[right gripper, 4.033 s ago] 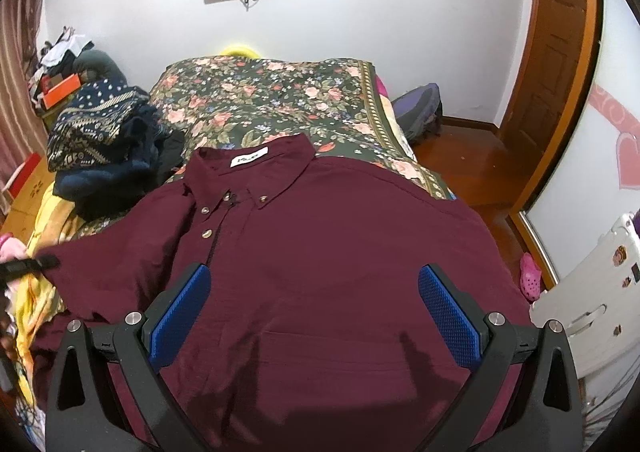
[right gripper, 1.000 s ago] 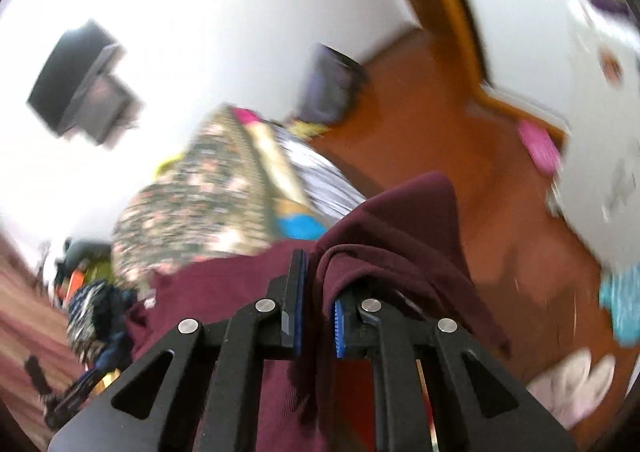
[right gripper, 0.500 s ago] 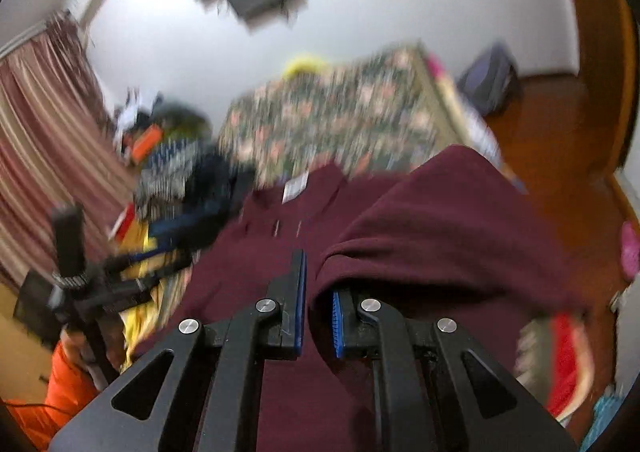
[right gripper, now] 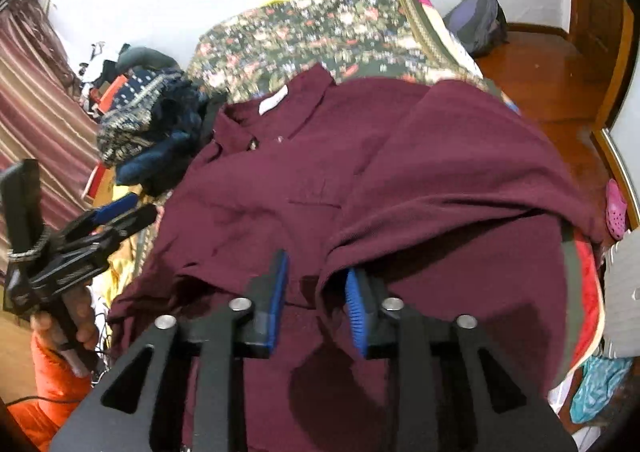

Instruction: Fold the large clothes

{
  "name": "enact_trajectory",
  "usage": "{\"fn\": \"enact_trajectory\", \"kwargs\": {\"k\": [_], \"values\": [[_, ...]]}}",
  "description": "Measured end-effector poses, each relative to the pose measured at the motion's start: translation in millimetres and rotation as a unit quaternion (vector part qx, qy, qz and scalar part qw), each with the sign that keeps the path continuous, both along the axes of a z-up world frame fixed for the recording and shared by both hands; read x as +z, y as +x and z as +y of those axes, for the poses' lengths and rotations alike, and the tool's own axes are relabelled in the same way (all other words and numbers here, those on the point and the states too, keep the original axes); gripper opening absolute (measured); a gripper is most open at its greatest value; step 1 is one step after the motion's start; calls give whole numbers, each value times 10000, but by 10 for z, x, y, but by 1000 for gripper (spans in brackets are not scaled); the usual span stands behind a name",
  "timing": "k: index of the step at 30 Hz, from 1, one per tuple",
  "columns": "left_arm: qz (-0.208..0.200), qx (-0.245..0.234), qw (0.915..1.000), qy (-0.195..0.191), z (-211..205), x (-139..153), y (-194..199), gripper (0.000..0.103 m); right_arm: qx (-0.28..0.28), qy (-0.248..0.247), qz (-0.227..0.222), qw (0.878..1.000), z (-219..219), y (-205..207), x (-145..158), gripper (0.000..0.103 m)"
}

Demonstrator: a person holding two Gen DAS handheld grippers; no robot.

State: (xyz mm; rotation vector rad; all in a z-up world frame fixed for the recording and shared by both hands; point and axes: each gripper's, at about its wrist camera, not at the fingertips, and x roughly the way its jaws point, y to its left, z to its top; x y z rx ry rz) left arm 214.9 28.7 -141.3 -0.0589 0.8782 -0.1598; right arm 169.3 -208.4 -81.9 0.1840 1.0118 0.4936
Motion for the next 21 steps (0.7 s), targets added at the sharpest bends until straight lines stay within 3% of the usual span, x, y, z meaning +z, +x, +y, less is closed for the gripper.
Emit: {"fn": "enact_trajectory", "kwargs": {"k": [4,9,14,21], "values": [[-64,8,9999,80,-58,51,40,71,-341,164,-426,9984,-199,-69,187,45],[-99,5,9998,158,-145,91,126,71,-1313,594,-612,9877,-747,-15,295,57],[-129,73,9997,210,-213,92,194,71,-2133,509,-331,9751,-1168,146,90,60],[-51,125,9998,146,-270,56,295,71,-2773,1031,586,9535,-1532,415,-530,60]]}}
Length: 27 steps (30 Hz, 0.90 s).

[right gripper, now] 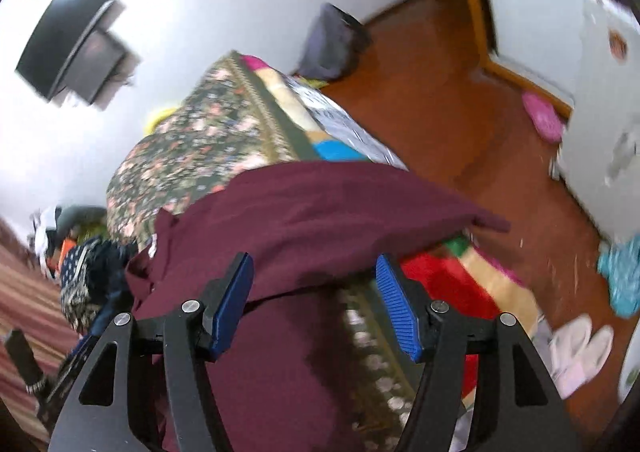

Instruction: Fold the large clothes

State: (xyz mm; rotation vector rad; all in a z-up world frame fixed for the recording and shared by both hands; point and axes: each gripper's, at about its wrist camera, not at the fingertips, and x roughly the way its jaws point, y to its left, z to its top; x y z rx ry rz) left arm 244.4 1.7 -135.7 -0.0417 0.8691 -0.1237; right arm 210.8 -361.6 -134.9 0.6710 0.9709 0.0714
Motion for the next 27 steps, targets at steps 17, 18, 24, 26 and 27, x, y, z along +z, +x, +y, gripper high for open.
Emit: {"fn": "enact_trajectory", "kwargs": {"k": [17,18,24,26,27], "values": [[171,193,9992,-295,187,-113,3,71,-221,452,-143,9986,-191,318,-45,8],[161,192,9992,-300,204,-106,-3,71,-135,395,-325,9986,-152,319,75,8],[-23,239,9995,-217,358,-8,-103,71,560,-84,-1499,9871,313,285,977,7],[-113,295,9992,-257,447,42,-155,71,920,-192,-1820,9788,549,241,1247,7],[-155,328,9989,-295,499,66,-181,71,1178,-220,-1988,9727,734,218,1411,7]]}}
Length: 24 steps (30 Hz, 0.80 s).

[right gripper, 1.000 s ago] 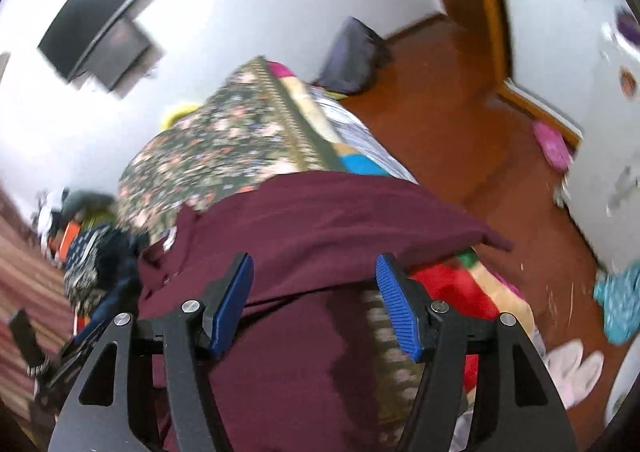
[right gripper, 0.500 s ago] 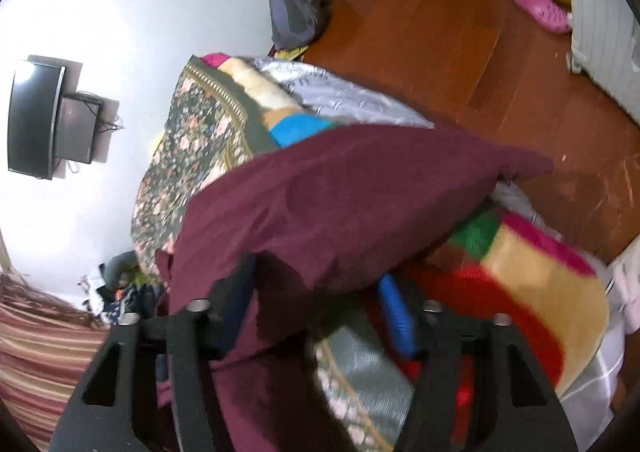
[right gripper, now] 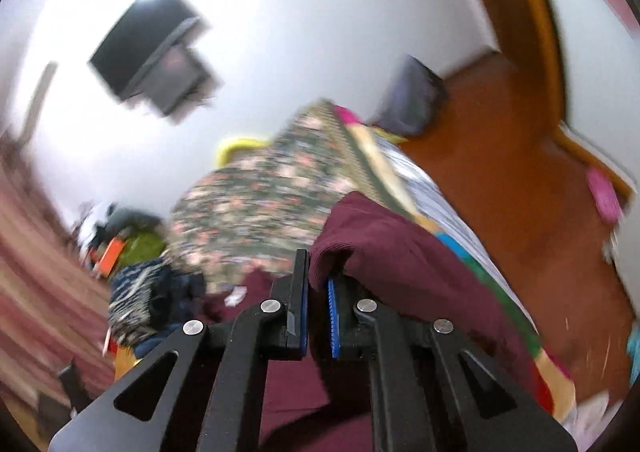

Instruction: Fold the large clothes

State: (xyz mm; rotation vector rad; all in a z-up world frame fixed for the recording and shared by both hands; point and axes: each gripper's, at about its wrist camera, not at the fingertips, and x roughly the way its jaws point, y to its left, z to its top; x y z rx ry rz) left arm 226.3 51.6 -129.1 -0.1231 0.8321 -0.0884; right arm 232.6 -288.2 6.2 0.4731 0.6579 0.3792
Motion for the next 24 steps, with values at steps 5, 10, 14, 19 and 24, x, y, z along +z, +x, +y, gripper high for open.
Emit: {"fn": "enact_trajectory", "kwargs": {"k": [5,10,14,19,24], "values": [[-201,214,9994,-160,274,133,-132,71,1109,-191,-479,9925,808,-161,330,7],[-413,502,9977,-196,613,269,-326,71,2233,-415,-312,9734,1666,-299,108,7],[-495,736,9954,-370,871,306,-496,72,2996,-749,592,9493,2322,-378,-574,7],[-461,895,9939,-457,1045,283,-639,72,3380,-1355,1381,9211,2744,-452,-1284,7],[-327,836,9951,-404,1003,211,-612,72,3499,-1660,1628,9075,2714,-511,-1410,11]]}}
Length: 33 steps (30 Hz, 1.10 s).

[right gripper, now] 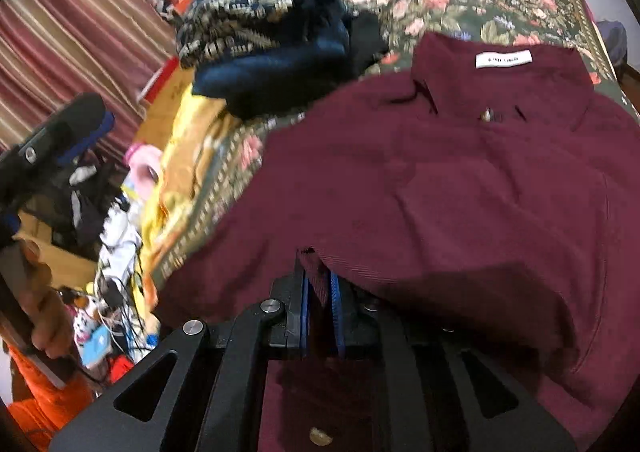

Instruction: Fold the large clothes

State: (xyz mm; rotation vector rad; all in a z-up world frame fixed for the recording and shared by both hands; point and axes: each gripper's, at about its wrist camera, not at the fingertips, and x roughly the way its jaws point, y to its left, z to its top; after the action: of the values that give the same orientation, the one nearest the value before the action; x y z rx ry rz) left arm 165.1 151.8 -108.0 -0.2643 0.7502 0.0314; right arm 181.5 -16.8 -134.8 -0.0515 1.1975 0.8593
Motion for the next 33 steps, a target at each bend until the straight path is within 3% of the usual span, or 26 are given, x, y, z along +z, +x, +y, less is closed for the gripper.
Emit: {"fn": "enact_trajectory", "kwargs": {"k": [5,9,14,19,23,27,33], "values": [[124,-281,9993,210,-262,-47,114,72,109,80,18,9999,-199,-50,208,14],[175,-632,9962,567,-568,-39,198,72,-225,281,-546,9979,-626,-64,511,19],[248,-1155,9863,1155,-1063,-78,310,72,-1101,379,-1276,9850,-1329,-55,779,48],[408,-1648,9733,1545,-1523,-243,396,72,-1890,148,-1642,9680,-1870,-11,864,50],[566,-1988,9642,1660,-1804,-430,457,73,-2406,-20,-1609,9572,-2191,55,800,51],[787,-2220,9600,1513,-1952,-576,542,72,-2731,-35,-1419,9514,-2403,88,672,51],[837,-2346,9547,1627,-2098,-589,541,71,-2997,-133,-1080,9478,-2579,80,440,51]]}}
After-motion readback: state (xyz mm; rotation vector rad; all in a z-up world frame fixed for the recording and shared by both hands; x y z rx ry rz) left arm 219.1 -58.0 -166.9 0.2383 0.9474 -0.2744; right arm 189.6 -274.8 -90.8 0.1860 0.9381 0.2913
